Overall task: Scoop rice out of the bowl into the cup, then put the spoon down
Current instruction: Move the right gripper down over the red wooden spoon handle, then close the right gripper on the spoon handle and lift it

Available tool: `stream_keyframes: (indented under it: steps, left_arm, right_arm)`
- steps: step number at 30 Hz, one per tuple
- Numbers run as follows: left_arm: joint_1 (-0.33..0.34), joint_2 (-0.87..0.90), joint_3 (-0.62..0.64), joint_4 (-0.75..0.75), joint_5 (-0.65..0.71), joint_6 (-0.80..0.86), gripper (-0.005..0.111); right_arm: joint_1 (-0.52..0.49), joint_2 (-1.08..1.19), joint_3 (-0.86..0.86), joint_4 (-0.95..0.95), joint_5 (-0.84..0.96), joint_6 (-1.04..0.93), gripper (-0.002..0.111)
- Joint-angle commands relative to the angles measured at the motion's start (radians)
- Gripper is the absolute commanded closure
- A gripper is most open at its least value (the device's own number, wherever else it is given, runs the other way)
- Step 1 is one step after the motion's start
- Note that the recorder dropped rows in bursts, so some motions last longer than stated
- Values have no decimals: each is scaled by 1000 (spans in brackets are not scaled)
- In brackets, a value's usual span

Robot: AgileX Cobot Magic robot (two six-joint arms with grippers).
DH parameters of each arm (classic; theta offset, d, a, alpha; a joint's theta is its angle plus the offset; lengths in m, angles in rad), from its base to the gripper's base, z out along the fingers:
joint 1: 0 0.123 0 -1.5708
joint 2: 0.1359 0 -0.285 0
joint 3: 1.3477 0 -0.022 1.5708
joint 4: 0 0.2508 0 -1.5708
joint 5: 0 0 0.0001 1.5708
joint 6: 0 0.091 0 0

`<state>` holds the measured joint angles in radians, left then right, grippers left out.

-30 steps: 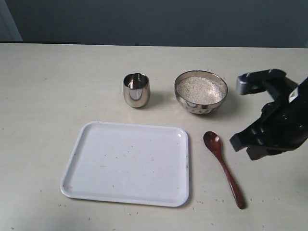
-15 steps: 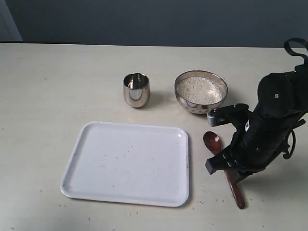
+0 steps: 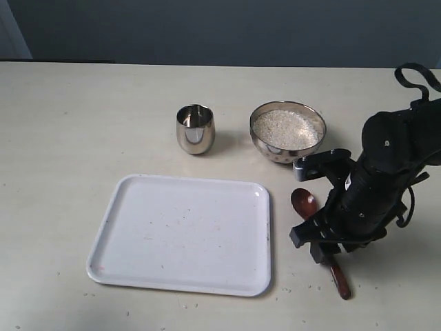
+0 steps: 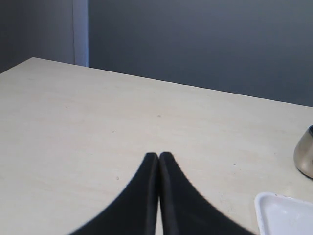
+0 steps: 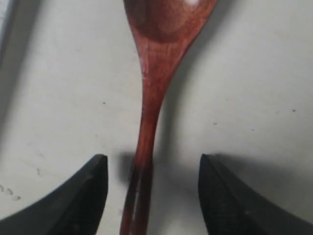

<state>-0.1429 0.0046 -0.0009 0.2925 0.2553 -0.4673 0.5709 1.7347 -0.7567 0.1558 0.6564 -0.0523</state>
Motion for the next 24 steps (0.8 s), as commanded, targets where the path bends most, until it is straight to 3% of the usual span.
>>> stream_keyframes:
  steps: [1, 7, 13, 18, 24]
  left_arm:
    - [2, -5, 1, 1, -8, 0, 106]
    - [2, -5, 1, 1, -8, 0, 106]
    - [2, -5, 1, 1, -8, 0, 106]
    - [2, -5, 1, 1, -8, 0, 106]
    - [2, -5, 1, 1, -8, 0, 106]
  right_arm:
    - [2, 23, 3, -12, -12, 1, 54]
    - [2, 51, 3, -15, -12, 3, 59]
    - [2, 85, 3, -13, 11, 3, 109]
    - [2, 73, 3, -13, 46, -54, 109]
    - [2, -15, -44, -11, 244, -144, 109]
